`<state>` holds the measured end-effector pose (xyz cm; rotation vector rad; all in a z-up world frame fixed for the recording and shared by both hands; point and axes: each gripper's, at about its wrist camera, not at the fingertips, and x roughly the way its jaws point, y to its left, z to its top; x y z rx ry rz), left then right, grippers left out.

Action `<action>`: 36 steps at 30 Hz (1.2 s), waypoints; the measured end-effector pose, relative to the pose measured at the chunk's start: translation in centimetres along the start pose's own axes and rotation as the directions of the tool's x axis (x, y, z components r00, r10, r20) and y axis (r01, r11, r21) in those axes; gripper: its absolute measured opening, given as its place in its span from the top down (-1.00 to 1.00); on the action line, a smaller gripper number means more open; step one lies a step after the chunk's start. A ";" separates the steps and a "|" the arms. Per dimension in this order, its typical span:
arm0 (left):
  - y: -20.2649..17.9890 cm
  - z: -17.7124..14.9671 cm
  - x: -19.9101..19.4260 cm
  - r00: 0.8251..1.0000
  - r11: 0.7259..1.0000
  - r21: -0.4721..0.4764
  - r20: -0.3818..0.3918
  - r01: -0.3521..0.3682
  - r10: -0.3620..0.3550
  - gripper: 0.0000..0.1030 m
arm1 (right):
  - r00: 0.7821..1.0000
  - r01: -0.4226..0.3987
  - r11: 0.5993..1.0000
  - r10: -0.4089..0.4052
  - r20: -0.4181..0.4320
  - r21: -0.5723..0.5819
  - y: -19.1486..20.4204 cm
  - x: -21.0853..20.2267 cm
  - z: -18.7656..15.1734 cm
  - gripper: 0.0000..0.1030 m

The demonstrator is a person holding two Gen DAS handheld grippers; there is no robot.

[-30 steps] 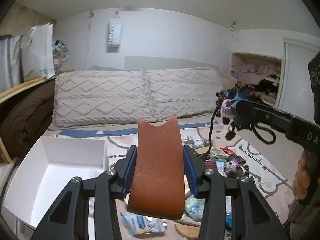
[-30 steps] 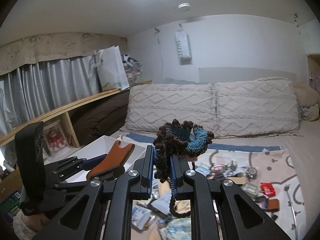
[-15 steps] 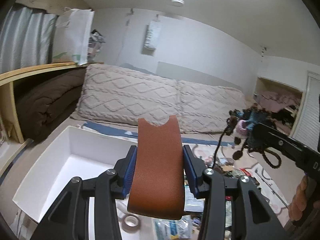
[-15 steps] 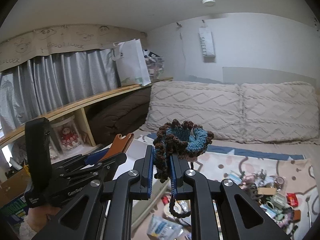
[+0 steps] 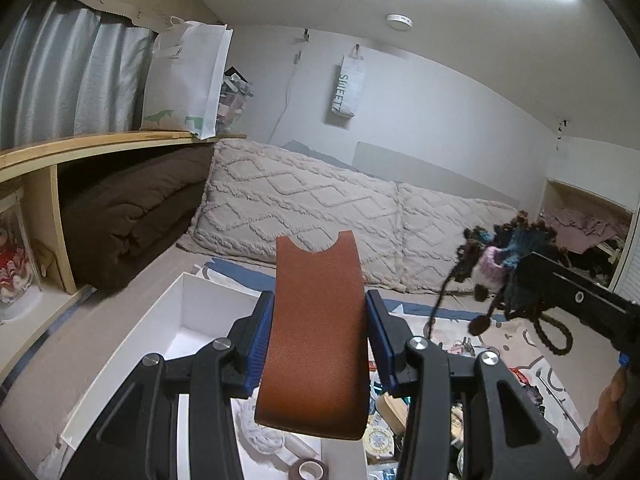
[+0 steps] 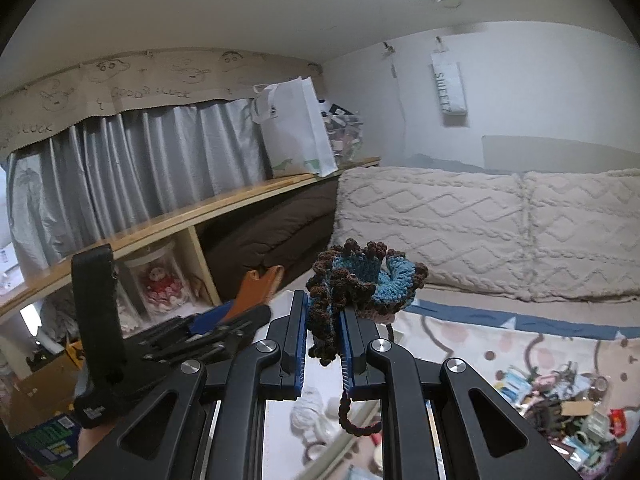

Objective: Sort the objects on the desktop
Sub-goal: 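Carry the leather strip and knitted cloth with both tools over the white box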

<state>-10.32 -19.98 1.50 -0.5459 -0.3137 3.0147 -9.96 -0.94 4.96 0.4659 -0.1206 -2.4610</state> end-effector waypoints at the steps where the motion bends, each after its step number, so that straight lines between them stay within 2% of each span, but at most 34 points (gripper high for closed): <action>1: 0.0 0.1 0.1 1.000 1.000 0.005 0.002 -0.005 0.005 0.14 | 1.000 -0.015 1.000 0.015 -0.002 0.004 0.1 0.3 0.2 0.71; 7: 0.9 0.0 0.8 1.000 1.000 0.014 -0.002 -0.028 0.028 0.14 | 0.997 -0.061 0.998 0.062 -0.036 0.011 1.2 2.3 1.2 0.71; 12: 2.7 -0.6 2.2 0.993 0.994 0.013 -0.042 -0.108 0.108 0.14 | 0.995 -0.076 0.997 0.076 -0.063 0.006 2.2 4.1 1.8 0.71; 15: 4.0 -1.4 3.3 0.985 0.989 0.000 -0.084 -0.150 0.149 0.14 | 0.993 -0.084 0.996 0.084 -0.083 0.008 2.7 5.1 1.6 0.71; 19: 5.4 -2.6 4.7 0.976 0.985 -0.008 -0.136 -0.173 0.170 0.14 | 0.990 -0.088 0.996 0.088 -0.111 0.011 3.4 6.4 1.1 0.71; 22: 6.2 -3.4 5.1 0.960 0.973 -0.002 -0.162 -0.233 0.229 0.14 | 0.986 -0.099 0.995 0.102 -0.129 0.034 3.6 7.3 0.6 0.71; 25: 6.9 -3.9 5.4 0.958 0.973 -0.018 -0.181 -0.230 0.223 0.14 | 0.981 -0.109 0.992 0.117 -0.153 0.061 3.6 8.4 0.0 0.71; 36: 8.6 -5.6 6.4 0.930 0.957 -0.018 -0.244 -0.288 0.276 0.14 | 0.964 -0.101 0.988 0.125 -0.235 0.115 3.2 12.3 -1.9 0.71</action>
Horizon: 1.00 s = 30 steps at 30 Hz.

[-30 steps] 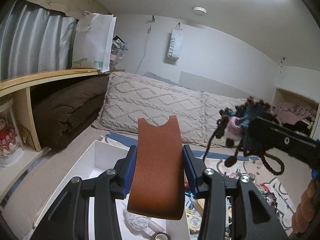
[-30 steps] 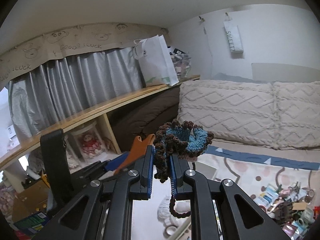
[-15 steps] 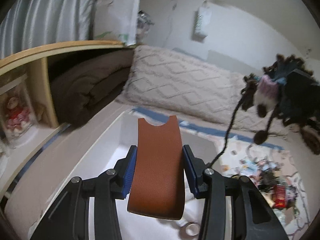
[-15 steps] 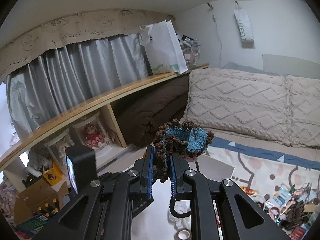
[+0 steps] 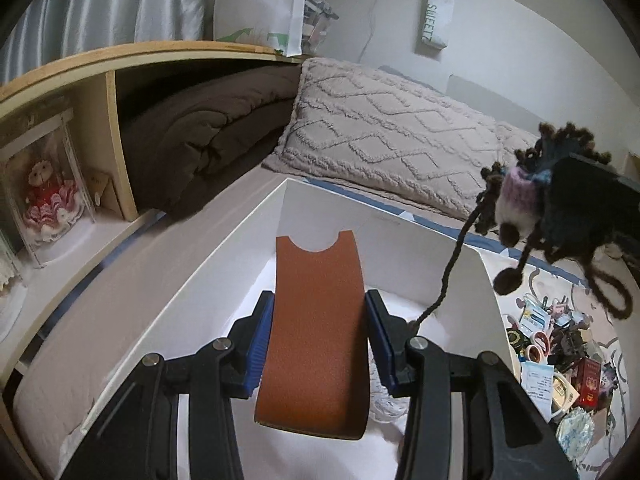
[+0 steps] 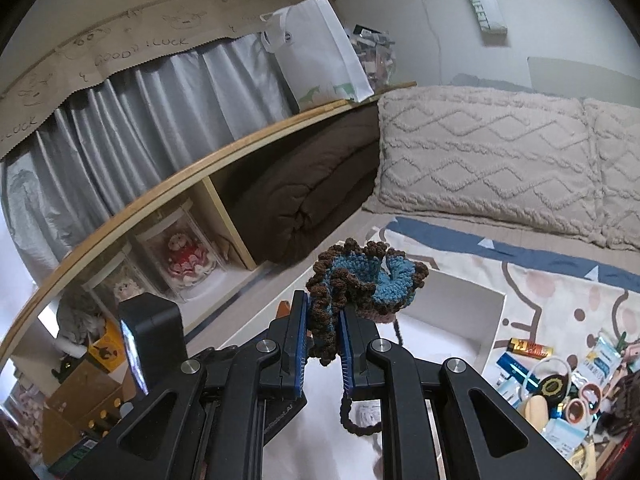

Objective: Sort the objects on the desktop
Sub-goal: 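Carry the leather strip and knitted cloth with both tools over the white box, then open the left tool to drop the leather strip while the right tool lowers the cloth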

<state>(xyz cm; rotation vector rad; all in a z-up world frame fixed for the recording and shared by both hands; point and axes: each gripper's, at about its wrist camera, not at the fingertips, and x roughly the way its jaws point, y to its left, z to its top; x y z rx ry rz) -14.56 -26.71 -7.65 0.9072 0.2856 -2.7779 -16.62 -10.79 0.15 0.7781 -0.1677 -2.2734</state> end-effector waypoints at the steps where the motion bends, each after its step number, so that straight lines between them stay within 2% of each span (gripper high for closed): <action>1: 0.0 0.0 0.2 1.000 1.000 0.001 -0.005 -0.007 0.007 0.14 | 1.000 0.002 1.000 -0.002 -0.005 0.003 -0.1 0.2 0.0 0.71; 5: 0.5 -0.3 0.9 0.997 0.998 -0.005 -0.031 -0.066 0.066 0.13 | 1.000 0.019 1.000 -0.019 -0.024 0.001 -0.4 1.3 -0.3 0.70; 7: 0.9 -0.3 0.9 0.998 0.998 -0.025 -0.036 -0.058 0.057 0.11 | 0.999 0.022 1.000 -0.022 -0.031 0.002 -0.5 1.7 -0.3 0.71; 10: 1.0 -0.3 0.5 0.998 0.997 -0.032 -0.027 -0.064 0.064 -0.41 | 0.999 0.020 1.000 -0.020 -0.041 0.004 -0.5 2.1 -0.3 0.71; 17: 0.3 -0.1 -0.8 0.998 0.998 -0.001 -0.003 -0.068 0.068 -0.41 | 0.997 0.000 1.000 0.002 -0.072 0.021 -0.5 3.5 0.0 0.71; 22: 0.3 -0.2 -0.6 0.998 0.998 0.004 -0.010 -0.062 0.062 -0.41 | 0.989 0.036 0.999 -0.033 -0.145 0.023 -0.8 5.6 -0.1 0.71; 25: 0.2 -0.1 -0.6 0.998 0.998 0.011 -0.007 -0.062 0.062 -0.41 | 0.978 0.070 0.997 -0.066 -0.197 0.014 -1.2 6.9 -0.4 0.71; 30: 0.2 -0.1 -0.9 0.999 0.999 0.016 0.000 -0.051 0.051 -0.41 | 0.945 0.136 0.990 -0.123 -0.303 0.022 -2.5 9.6 -1.2 0.71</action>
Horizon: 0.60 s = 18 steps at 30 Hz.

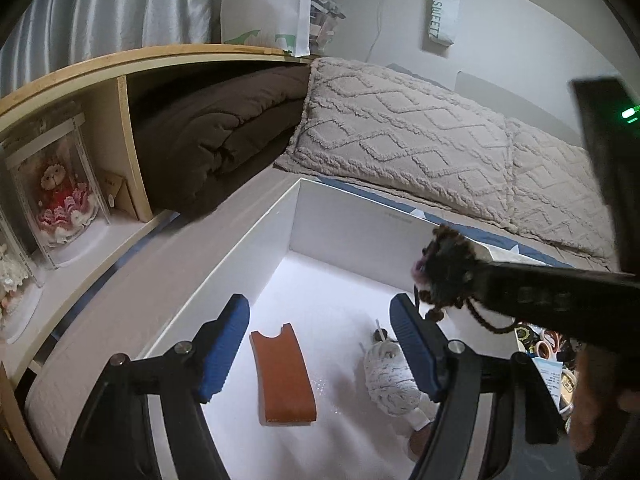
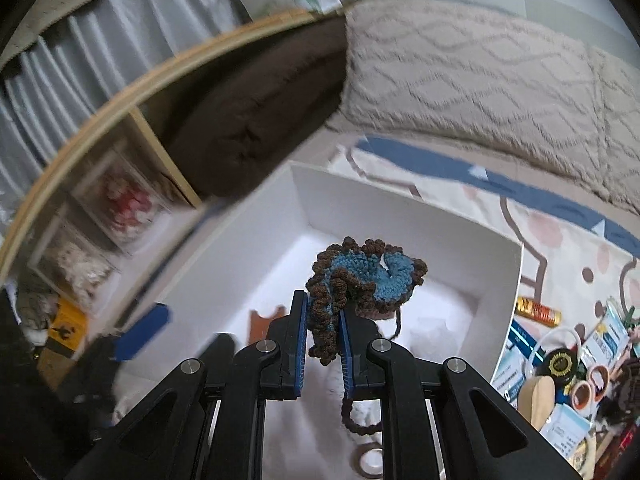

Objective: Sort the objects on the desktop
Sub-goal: 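Open the left tool to drop the leather strip while the right tool lowers the cloth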

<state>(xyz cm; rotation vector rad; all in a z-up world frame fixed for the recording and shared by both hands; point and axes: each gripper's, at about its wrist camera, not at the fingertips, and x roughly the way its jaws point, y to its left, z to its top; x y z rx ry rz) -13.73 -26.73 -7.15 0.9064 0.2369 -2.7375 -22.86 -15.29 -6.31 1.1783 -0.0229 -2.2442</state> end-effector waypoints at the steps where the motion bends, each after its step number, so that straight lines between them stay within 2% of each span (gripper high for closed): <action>1: 0.0 -0.1 0.0 1.000 1.000 0.002 0.000 -0.005 0.005 -0.41 | 1.000 0.007 1.000 -0.007 -0.006 0.002 -0.2 0.3 -0.1 0.71; 10: 0.4 -0.3 0.5 1.000 1.000 -0.008 -0.012 -0.010 0.009 -0.41 | 0.997 0.056 0.998 -0.054 -0.064 0.026 -0.8 3.7 -0.1 0.71; 18: 0.8 -0.5 0.9 1.000 1.000 -0.006 -0.026 -0.014 0.014 -0.41 | 0.990 0.096 0.993 -0.089 -0.111 0.061 -1.7 4.8 0.3 0.71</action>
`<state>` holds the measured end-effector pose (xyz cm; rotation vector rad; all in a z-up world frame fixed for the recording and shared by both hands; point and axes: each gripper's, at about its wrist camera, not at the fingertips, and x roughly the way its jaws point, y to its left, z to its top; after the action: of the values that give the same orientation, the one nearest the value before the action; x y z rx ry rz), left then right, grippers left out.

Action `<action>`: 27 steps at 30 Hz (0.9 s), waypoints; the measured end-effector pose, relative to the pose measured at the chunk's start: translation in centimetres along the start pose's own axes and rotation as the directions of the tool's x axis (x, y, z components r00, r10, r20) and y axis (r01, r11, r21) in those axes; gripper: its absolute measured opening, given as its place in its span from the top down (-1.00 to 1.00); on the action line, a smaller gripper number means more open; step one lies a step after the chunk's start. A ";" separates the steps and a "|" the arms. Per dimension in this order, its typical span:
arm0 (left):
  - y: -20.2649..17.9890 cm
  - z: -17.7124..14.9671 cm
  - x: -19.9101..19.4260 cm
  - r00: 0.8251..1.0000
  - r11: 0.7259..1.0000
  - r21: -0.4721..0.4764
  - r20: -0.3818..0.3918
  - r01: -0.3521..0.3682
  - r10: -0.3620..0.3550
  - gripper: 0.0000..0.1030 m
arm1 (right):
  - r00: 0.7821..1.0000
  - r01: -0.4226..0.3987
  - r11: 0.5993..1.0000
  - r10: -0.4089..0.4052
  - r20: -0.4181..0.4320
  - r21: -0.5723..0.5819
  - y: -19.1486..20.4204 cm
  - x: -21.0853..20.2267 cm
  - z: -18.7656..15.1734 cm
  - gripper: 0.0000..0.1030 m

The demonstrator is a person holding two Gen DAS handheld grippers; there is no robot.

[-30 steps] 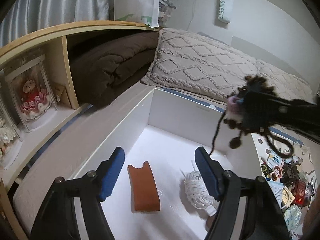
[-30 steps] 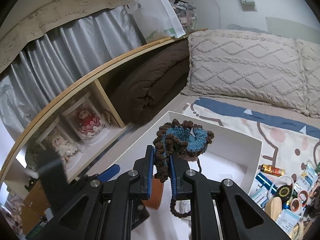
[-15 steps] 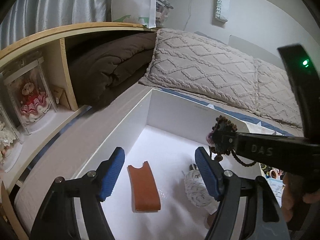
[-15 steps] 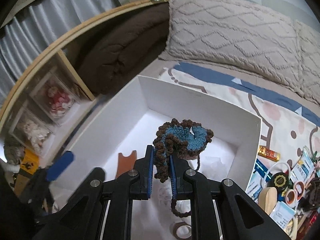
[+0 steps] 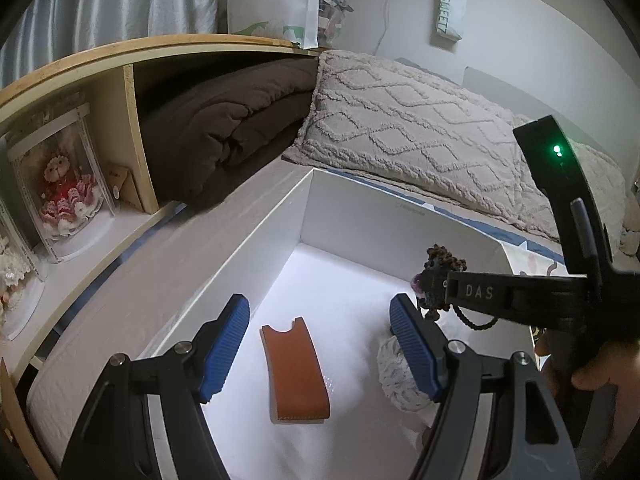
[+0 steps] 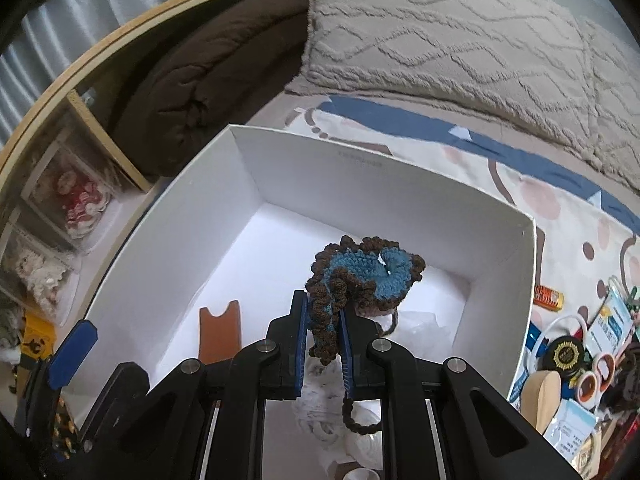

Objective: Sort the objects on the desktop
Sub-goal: 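Open the left tool to drop the leather strip while the right tool lowers the cloth, then open the right tool to release the knitted cloth into the box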

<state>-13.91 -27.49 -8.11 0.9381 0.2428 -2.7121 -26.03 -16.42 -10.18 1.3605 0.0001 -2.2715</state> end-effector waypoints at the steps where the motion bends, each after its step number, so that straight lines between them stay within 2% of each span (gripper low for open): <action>1: 0.0 -0.1 0.1 1.000 1.000 0.004 -0.003 -0.001 0.001 -0.41 | 1.000 0.002 1.000 -0.002 -0.012 0.004 -0.2 0.2 -0.1 0.71; 7: -0.1 -0.1 0.0 1.000 1.000 0.010 -0.004 0.001 -0.001 -0.41 | 0.997 0.037 0.999 -0.037 -0.062 -0.005 -0.5 1.2 -0.8 0.71; 17: -0.7 -0.3 -0.2 1.000 1.000 0.025 0.001 0.000 0.000 -0.41 | 1.000 0.010 1.000 -0.010 -0.010 0.004 -0.7 0.4 -0.6 0.70; 19: -0.9 -0.2 -0.3 1.000 1.000 0.027 0.000 0.000 0.000 -0.41 | 1.000 0.015 1.000 -0.015 -0.006 0.008 -0.8 0.3 -0.5 0.57; 20: -0.9 -0.2 -0.3 1.000 1.000 0.027 -0.001 -0.001 0.001 -0.41 | 1.000 0.013 1.000 -0.013 -0.003 0.013 -0.8 0.3 -0.5 0.39; 21: -0.9 -0.2 -0.3 1.000 1.000 0.028 -0.001 -0.003 0.003 -0.41 | 1.000 0.012 1.000 -0.012 0.000 0.016 -0.9 0.2 -0.5 -0.01; 23: -1.0 -0.2 -0.3 1.000 1.000 0.030 0.000 -0.004 0.004 -0.41 | 1.000 0.011 1.000 -0.012 0.016 0.019 -0.9 -0.1 -0.5 -0.41; 27: -0.9 -0.3 -0.4 1.000 0.999 0.034 0.002 -0.001 0.001 -0.41 | 1.000 0.017 1.000 -0.018 0.025 0.021 -1.0 -0.6 -0.3 -0.41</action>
<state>-13.74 -26.45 -7.98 0.9439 0.1959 -2.7245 -25.96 -15.26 -10.09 1.3472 -0.0208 -2.3091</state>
